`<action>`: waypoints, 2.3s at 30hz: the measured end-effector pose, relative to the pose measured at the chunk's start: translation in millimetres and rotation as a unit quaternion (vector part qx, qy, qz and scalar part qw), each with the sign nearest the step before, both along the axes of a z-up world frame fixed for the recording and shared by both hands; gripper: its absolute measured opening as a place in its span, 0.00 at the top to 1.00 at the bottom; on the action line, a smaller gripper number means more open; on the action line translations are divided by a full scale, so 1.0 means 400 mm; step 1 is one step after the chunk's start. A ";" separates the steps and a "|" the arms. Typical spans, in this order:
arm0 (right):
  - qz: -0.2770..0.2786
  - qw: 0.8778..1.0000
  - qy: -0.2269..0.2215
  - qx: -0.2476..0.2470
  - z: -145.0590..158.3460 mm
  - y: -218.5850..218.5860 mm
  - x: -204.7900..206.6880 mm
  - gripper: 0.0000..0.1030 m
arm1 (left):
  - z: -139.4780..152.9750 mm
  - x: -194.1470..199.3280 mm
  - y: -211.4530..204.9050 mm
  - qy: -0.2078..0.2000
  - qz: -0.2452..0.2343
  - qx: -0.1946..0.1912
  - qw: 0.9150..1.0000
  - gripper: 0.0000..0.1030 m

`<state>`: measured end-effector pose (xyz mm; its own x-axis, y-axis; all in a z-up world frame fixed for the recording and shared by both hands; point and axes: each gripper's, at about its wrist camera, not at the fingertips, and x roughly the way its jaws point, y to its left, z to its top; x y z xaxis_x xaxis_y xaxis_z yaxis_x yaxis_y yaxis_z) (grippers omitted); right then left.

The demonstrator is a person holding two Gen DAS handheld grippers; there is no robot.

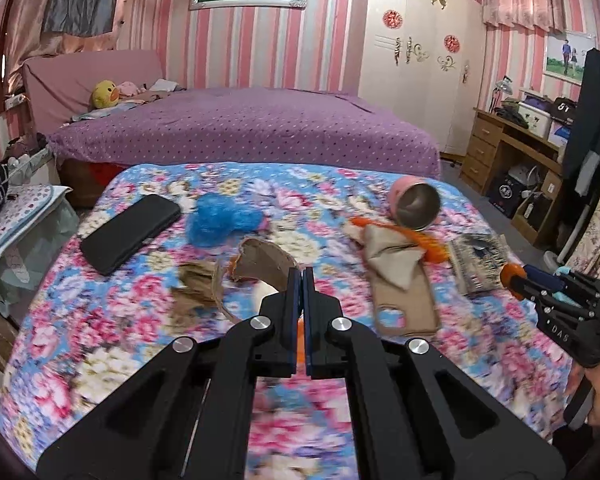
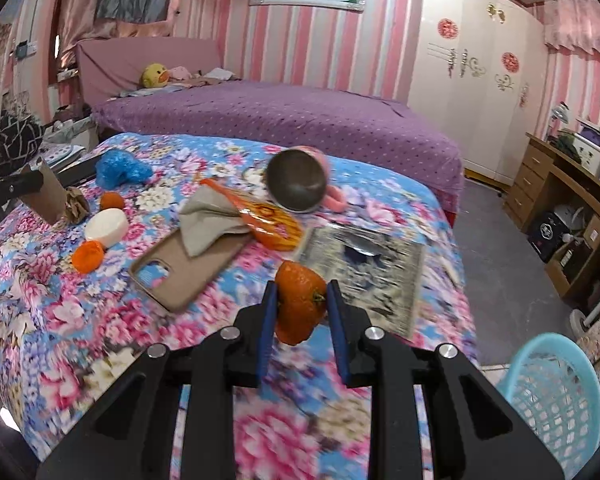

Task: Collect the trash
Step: 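Grasp the orange peel with the right gripper while the left gripper holds the tube, then carry the tube and orange peel over the blue basket with both grippers, then open both grippers over the basket, dropping the tube and orange peel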

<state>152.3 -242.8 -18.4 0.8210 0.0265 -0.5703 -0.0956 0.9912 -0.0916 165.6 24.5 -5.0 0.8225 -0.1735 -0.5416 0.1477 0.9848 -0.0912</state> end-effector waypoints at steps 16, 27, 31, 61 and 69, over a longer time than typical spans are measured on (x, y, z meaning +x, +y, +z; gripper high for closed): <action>-0.055 0.998 -0.001 0.008 -0.006 -0.212 -0.069 0.75 | -0.044 -0.005 -0.297 0.017 -0.050 0.024 0.998 1.00; -0.108 0.994 -0.012 0.020 0.005 -0.401 -0.116 0.75 | -0.055 -0.022 -0.452 0.018 -0.069 0.019 0.997 1.00; -0.137 0.990 -0.008 0.021 -0.005 -0.491 -0.145 0.75 | -0.043 -0.042 -0.523 0.009 -0.084 0.018 0.996 1.00; -0.243 0.967 -0.020 0.078 -0.046 -0.811 -0.298 0.75 | -0.041 -0.209 -1.021 0.010 -0.206 0.030 0.978 1.00; -0.257 0.962 -0.020 0.085 -0.059 -0.855 -0.319 0.75 | -0.049 -0.224 -1.102 0.014 -0.236 0.022 0.971 0.99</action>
<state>24.5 -584.8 -42.2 0.7721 -0.2985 -0.5611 0.4117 0.9075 0.0837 76.1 -416.4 -24.5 0.6423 -0.5039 -0.5775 0.5814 0.8113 -0.0613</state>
